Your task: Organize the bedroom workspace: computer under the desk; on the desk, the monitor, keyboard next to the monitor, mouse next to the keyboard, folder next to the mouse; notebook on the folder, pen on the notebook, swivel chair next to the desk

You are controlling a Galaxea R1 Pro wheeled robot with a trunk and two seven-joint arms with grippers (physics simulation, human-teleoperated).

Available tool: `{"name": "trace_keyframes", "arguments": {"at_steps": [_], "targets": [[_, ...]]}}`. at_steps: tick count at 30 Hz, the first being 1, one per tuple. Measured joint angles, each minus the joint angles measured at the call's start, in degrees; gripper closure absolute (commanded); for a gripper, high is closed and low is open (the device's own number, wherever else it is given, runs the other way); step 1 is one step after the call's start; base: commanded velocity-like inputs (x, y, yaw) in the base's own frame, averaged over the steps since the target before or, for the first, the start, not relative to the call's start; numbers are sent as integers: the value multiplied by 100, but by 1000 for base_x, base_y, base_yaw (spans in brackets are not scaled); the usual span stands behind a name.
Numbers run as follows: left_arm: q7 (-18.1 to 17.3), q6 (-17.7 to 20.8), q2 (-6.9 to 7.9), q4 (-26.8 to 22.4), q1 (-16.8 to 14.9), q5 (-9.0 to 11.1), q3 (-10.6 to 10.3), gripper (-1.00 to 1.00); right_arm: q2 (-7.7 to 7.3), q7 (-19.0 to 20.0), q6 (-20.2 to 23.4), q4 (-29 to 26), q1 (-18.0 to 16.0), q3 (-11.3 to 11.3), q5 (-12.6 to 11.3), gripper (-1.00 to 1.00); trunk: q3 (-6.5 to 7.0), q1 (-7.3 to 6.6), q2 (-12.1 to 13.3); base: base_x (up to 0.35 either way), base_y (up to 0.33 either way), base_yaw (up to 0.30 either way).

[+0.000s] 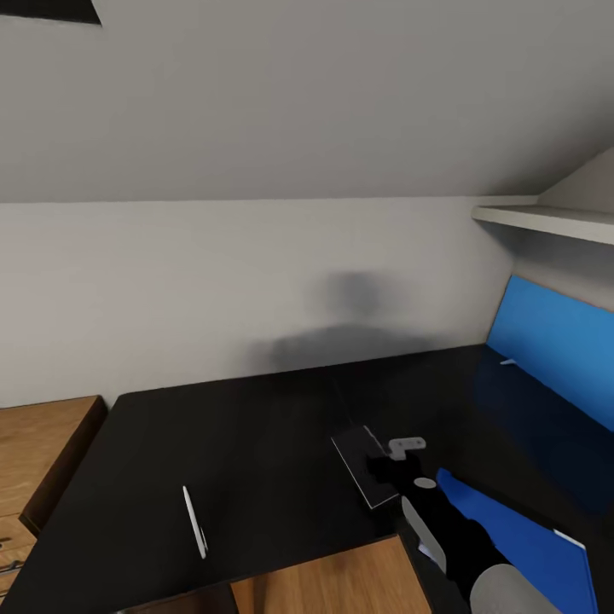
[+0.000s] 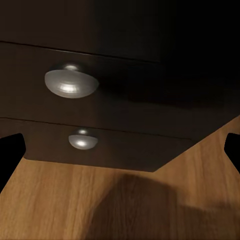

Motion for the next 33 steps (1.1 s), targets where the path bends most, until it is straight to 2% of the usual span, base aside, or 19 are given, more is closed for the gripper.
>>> {"name": "trace_keyframes", "arguments": {"at_steps": [8,18,33], "targets": [[0,0,0,0,0,2,0,-100,-24,84,3,1,1,-249,-7,-100,0,0,0,0,0,0],[0,0,0,0,0,-2,-3,-100,-27,250,17,8,0,-286,-8,-100,0,0,0,0,0,0],[0,0,0,0,0,-1,-5,-100,-19,257,17,116,0,-288,-8,-100,-269,329,-601,0,0,0]]}}
